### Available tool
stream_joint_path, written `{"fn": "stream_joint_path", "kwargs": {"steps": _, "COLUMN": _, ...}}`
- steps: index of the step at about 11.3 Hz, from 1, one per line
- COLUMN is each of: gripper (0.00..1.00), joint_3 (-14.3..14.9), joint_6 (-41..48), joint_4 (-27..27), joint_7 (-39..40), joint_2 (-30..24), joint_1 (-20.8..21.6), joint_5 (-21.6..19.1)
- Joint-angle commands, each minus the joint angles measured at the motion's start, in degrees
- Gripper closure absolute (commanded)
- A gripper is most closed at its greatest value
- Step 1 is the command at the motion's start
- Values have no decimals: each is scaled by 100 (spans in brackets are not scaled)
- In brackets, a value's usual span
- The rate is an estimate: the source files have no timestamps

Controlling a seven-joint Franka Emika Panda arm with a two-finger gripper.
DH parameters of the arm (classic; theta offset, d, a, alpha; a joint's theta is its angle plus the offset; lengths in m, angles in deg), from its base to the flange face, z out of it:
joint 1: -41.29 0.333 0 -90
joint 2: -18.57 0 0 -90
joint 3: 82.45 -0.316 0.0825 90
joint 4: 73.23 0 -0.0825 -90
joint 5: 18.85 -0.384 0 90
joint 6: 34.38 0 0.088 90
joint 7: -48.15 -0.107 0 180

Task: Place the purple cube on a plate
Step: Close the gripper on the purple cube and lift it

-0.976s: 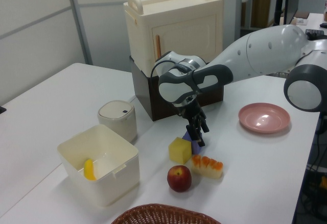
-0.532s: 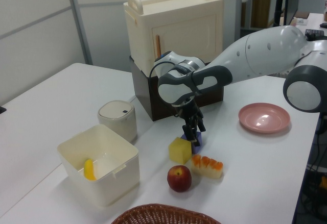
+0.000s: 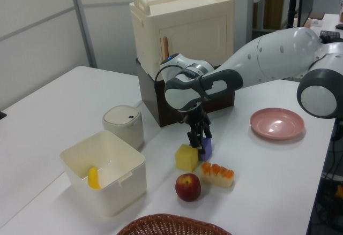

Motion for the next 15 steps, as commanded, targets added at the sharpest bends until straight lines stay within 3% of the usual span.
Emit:
{"fn": "stream_joint_path", "kwargs": {"steps": 1, "gripper": 20, "joint_3": -6, "joint_6": -317, "joint_4": 75, "joint_7": -298, "joint_2": -56, "joint_1": 21, "joint_5": -88}}
{"fn": "stream_joint_path", "kwargs": {"steps": 2, "gripper": 36, "joint_3": -6, "joint_6": -317, "joint_4": 58, "joint_7": -298, "joint_2": -56, "joint_1": 21, "joint_5": -88}}
{"fn": "stream_joint_path", "kwargs": {"steps": 3, "gripper": 60, "joint_3": 3, "joint_6": -317, "joint_4": 40, "joint_7": -315, "joint_2": -56, "joint_1": 21, "joint_5": -88}}
{"fn": "stream_joint_path", "kwargs": {"steps": 4, "gripper": 77, "joint_3": -6, "joint_6": -274, "joint_4": 23, "joint_7": -315, "joint_2": -82, "joint_1": 21, "joint_5": -88}}
{"fn": "stream_joint_path", "kwargs": {"steps": 5, "gripper": 86, "joint_3": 12, "joint_6": -230, "joint_4": 14, "joint_7": -315, "joint_2": -144, "joint_1": 12, "joint_5": -79}}
{"fn": "stream_joint_path", "kwargs": {"steps": 8, "gripper": 88, "joint_3": 82, "joint_6": 94, "joint_4": -56, "joint_7": -298, "joint_2": -521, "joint_1": -128, "joint_5": -18}}
{"fn": "stream_joint_path", "kwargs": {"steps": 12, "gripper": 86, "joint_3": 91, "joint_6": 780, "joint_4": -171, "joint_7": 193, "joint_2": -891, "joint_1": -786, "joint_5": 61}}
{"fn": "stream_joint_path", "kwargs": {"steps": 15, "gripper": 85, "joint_3": 82, "joint_6": 799, "joint_4": -145, "joint_7": 229, "joint_2": -856, "joint_1": -1322, "joint_5": 175}}
